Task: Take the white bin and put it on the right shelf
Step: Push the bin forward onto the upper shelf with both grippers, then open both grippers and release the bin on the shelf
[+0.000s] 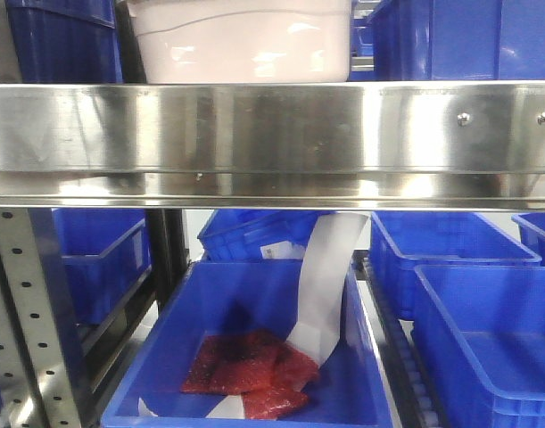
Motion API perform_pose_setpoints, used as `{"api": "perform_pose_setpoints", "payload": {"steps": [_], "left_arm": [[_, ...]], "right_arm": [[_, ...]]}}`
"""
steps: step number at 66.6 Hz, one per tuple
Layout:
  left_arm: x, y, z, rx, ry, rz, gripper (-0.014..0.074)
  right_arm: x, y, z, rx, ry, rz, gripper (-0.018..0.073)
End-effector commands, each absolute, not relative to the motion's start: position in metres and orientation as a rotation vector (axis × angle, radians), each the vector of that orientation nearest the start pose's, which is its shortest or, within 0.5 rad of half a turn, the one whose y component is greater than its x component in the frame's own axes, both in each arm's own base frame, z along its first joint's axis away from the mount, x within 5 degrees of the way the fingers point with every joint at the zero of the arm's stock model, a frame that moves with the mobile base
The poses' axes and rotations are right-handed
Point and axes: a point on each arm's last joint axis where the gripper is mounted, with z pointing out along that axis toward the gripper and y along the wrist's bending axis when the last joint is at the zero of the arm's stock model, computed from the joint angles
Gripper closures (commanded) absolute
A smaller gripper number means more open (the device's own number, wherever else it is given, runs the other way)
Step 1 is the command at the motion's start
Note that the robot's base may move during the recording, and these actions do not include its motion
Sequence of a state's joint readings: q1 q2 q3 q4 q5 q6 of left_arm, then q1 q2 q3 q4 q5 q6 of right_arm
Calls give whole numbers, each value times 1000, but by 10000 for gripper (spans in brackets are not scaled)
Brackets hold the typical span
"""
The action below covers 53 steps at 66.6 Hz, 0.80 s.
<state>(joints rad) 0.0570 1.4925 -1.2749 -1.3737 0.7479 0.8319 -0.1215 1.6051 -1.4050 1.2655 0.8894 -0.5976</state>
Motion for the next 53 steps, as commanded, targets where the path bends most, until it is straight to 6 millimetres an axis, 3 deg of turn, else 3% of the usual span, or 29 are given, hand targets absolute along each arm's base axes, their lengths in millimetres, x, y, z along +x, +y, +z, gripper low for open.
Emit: {"api": "perform_pose_setpoints", "payload": {"steps": [1, 7, 12, 18, 25, 32, 41, 53], "left_arm": [[323, -45, 407, 4, 1805, -1002, 715], [305, -50, 426, 33, 1764, -915, 716], [285, -52, 446, 24, 1705, -721, 716], [271, -53, 454, 22, 1659, -554, 716], [267, -50, 428, -27, 1647, -435, 715], [256, -40, 392, -154, 1600, -314, 716], [228, -27, 350, -211, 1630, -225, 722], [181, -18, 326, -194, 1624, -201, 722]], "right_arm": [[348, 24, 408, 52, 1915, 1070, 523], [337, 24, 424, -28, 1911, 930, 523], [324, 23, 441, -46, 1856, 773, 523], [312, 26, 455, -66, 1775, 566, 523], [305, 37, 446, -94, 1727, 397, 523], [293, 44, 415, -63, 1702, 291, 526], [268, 34, 378, 51, 1649, 171, 526], [216, 18, 343, 106, 1625, 98, 526]]}}
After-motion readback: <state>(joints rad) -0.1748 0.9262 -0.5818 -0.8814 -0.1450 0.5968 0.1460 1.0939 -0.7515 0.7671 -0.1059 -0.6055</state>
